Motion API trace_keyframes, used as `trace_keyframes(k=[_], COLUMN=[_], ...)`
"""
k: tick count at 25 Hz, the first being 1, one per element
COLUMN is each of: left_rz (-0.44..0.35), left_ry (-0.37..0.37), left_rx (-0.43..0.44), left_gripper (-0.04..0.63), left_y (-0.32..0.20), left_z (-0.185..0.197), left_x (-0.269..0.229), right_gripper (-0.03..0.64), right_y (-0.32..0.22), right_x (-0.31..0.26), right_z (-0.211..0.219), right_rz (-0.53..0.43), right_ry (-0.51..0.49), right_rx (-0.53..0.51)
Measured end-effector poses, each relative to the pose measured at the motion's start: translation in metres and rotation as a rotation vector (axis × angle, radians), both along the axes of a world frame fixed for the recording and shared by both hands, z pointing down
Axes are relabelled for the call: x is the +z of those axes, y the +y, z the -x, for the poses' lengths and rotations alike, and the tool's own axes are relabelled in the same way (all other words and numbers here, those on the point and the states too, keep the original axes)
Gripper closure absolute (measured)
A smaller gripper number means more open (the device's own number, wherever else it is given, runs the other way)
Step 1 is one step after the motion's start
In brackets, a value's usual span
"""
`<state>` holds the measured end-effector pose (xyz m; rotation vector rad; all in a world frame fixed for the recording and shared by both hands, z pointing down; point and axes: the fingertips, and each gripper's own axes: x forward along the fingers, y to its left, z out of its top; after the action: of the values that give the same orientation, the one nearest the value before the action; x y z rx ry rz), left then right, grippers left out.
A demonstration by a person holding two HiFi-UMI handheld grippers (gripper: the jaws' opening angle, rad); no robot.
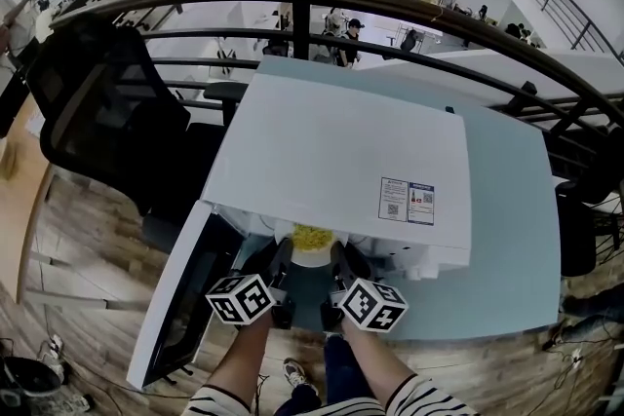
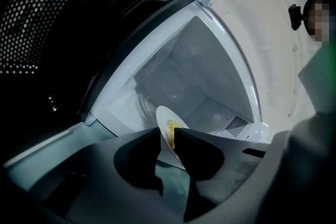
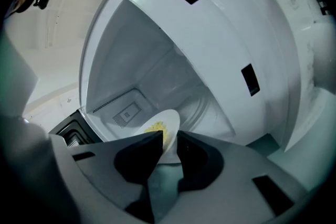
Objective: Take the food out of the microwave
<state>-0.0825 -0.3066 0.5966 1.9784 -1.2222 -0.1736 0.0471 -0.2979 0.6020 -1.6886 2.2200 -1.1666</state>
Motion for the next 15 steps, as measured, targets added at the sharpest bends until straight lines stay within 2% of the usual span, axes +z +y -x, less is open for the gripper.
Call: trace_keyframes(k=[15], left_rz=[-0.049], left_ry=[0.018], left_rx=[-0.027], left_gripper=[0.522], left_y=[0.059], left_z=[0.004], left_x=[-0.044], right_gripper=[0.541], right_y=[0.054], right_x=[-0.042], right_z=[0.001], right_rz=[-0.035], right_ry=[-0.038], right_rx=[-0.002])
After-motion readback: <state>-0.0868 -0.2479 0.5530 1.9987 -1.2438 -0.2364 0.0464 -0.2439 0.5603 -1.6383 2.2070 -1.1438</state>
